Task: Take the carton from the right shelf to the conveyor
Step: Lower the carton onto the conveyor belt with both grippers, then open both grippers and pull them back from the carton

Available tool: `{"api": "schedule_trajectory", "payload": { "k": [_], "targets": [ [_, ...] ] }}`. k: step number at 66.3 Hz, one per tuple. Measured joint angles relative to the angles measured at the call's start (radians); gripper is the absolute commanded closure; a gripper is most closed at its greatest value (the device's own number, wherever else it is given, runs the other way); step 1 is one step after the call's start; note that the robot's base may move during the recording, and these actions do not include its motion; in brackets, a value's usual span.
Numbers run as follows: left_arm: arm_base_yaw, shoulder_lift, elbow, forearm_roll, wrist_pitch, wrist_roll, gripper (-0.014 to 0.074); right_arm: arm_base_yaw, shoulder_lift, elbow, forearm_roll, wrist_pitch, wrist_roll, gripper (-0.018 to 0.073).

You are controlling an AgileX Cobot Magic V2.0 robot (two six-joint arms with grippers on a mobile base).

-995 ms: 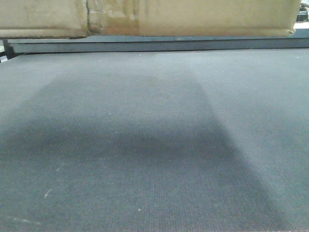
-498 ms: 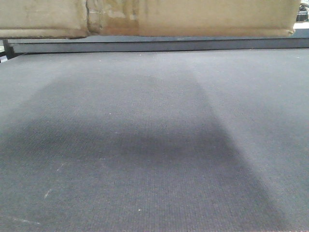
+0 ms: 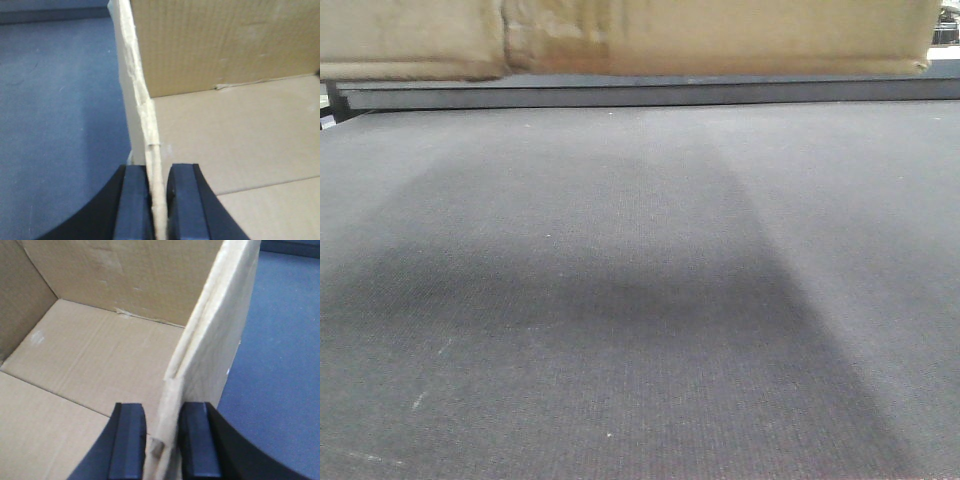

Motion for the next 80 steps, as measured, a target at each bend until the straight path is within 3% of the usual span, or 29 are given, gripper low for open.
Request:
{"api": "schedule_trajectory", "payload": {
  "k": [33,37,42,50,53,63,70,74,80],
  "targets": [
    [0.120,0.247,0.137,-0.014,-0.210,-0.015,0.0604,-0.095,0.340,0.000,0.040,-0.116,-0.011,0.0617],
    [0.122,0.271,0.139,-0.009,-0.219,-0.015,0.0532,-0.098,0.365,0.000,0.042,-0.116,-0.011,0.0533],
    [0.124,0.283,0.139,-0.007,-0.226,-0.015,0.0397,-0.100,0.376,0.000,0.044,-0.116,-0.011,0.0360],
    [0.124,0.285,0.139,-0.007,-0.246,-0.015,0.0065,-0.100,0.374,0.000,0.064,-0.124,-0.013,0.0003],
    [0.124,0.285,0.135,-0.007,-0.248,-0.015,-0.0036,-0.100,0.371,0.000,0.068,-0.127,-0.013,-0.0013],
    [0.124,0.273,0.109,-0.007,-0.235,-0.015,0.0069,-0.100,0.347,0.000,0.068,-0.131,-0.017,0.0027],
    [0.124,0.235,0.089,0.003,-0.210,-0.015,0.0134,-0.106,0.308,0.000,0.066,-0.131,-0.019,0.0106],
    [0.124,0.200,0.082,0.023,-0.194,-0.015,0.0222,-0.121,0.274,0.000,0.066,-0.131,-0.019,0.0205],
    [0.124,0.138,0.080,0.076,-0.146,-0.015,0.0421,-0.157,0.212,0.000,0.060,-0.124,-0.019,0.0442]
  ]
}}
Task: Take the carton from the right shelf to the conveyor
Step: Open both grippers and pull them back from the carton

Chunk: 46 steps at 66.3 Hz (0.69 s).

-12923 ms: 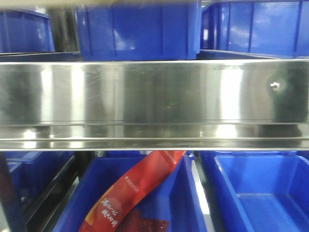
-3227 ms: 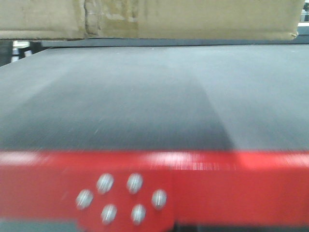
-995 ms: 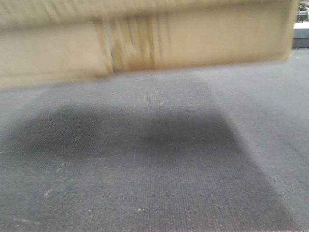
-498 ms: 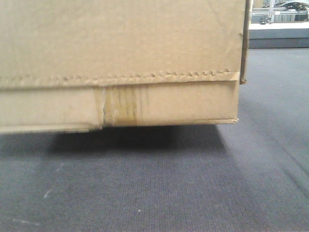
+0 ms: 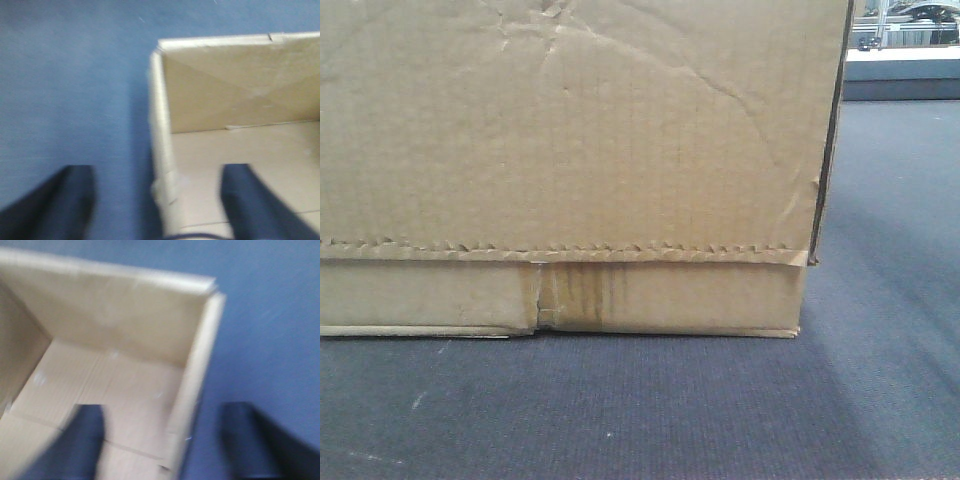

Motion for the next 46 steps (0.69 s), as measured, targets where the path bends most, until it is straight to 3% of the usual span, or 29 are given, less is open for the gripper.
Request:
{"api": "schedule_trajectory", "payload": {
  "k": [6,13,24,33,46],
  "targets": [
    [0.002,-0.048,0.008,0.049,0.036,0.000,0.0638,-0.044,-0.053,0.000,-0.014,0.026,0.000,0.0631],
    [0.028,-0.103,0.064,0.068,0.035,0.000,0.0575,-0.100,-0.102,0.004,-0.042,0.047,0.000,0.0629],
    [0.132,-0.186,0.245,0.017,-0.030,0.000,0.0581,-0.166,-0.183,0.121,-0.101,0.049,-0.001,0.0627],
    [0.202,-0.270,0.424,0.002,-0.098,0.000,0.0581,-0.183,-0.271,0.303,-0.111,0.009,-0.001,0.0627],
    [0.213,-0.468,0.685,-0.007,-0.194,0.018,0.0581,-0.186,-0.461,0.630,-0.113,-0.148,-0.001,0.0627]
  ]
}}
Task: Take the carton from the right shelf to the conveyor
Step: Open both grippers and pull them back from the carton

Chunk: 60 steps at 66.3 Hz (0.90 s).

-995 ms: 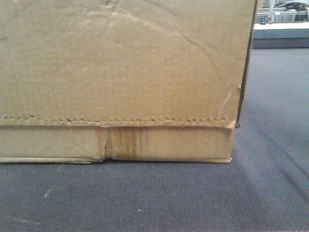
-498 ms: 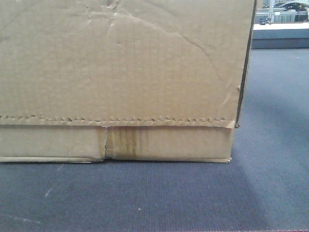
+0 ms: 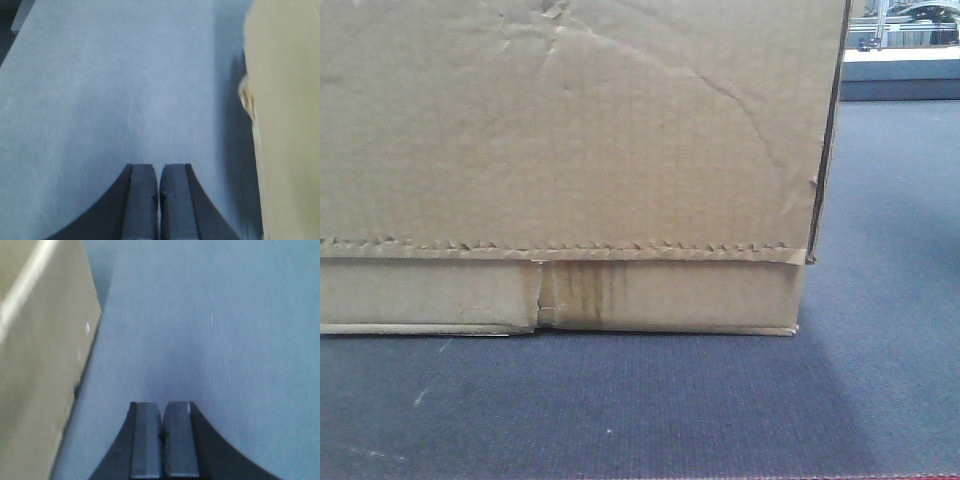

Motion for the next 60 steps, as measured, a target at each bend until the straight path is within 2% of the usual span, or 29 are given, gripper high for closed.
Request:
{"api": "schedule_trajectory", "payload": {
  "k": [17,38,49,60],
  "targets": [
    [0.002,-0.359,0.211,-0.002,-0.051,0.006,0.0582,0.000,-0.304,0.315,-0.001,-0.157,-0.033,0.0627],
    [0.002,-0.783,0.280,-0.002,-0.064,0.029,0.0582,0.000,-0.758,0.473,-0.003,-0.215,-0.094,0.0627],
    [0.002,-0.854,0.291,-0.002,-0.040,0.031,0.0582,0.000,-0.916,0.486,-0.003,-0.215,-0.094,0.0627],
    [0.002,-0.854,0.291,-0.002,-0.002,0.031,0.0582,0.000,-0.938,0.486,-0.003,-0.219,-0.096,0.0627]
  ]
}}
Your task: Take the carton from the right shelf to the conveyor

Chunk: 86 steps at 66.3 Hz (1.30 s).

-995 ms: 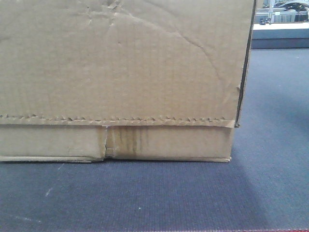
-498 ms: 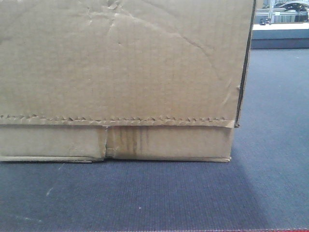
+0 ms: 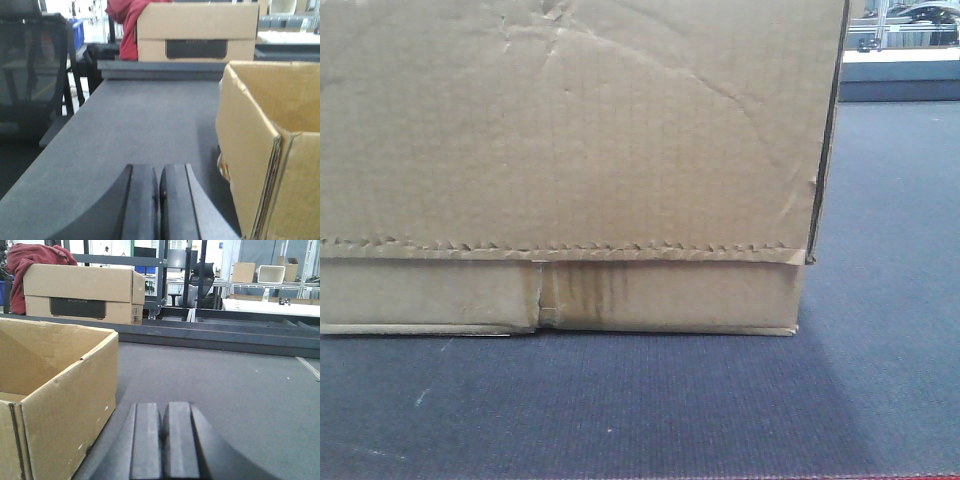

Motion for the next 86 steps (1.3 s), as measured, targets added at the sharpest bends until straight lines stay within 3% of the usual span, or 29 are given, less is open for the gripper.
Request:
{"api": "schedule_trajectory", "payload": {
  "k": [40,50,59,76,86],
  "targets": [
    [0.000,0.000,0.001,-0.002,0.006,0.002,0.0582,0.000,-0.001,0.000,0.000,-0.004,-0.002,0.0627],
    [0.000,0.000,0.009,-0.052,-0.003,0.044,0.0582,0.000,-0.001,0.000,0.000,-0.004,-0.002,0.0627],
    [0.009,0.000,0.116,-0.110,-0.143,0.143,0.0582,0.000,-0.001,0.000,0.000,-0.004,-0.002,0.0627],
    [0.096,0.000,0.414,-0.265,-0.463,0.161,0.0582,0.000,-0.001,0.000,0.000,-0.004,-0.002,0.0627],
    [0.114,0.000,0.448,-0.278,-0.502,0.161,0.0582,-0.002,-0.002,0.000,0.000,-0.005,-0.002,0.0627]
  ]
}}
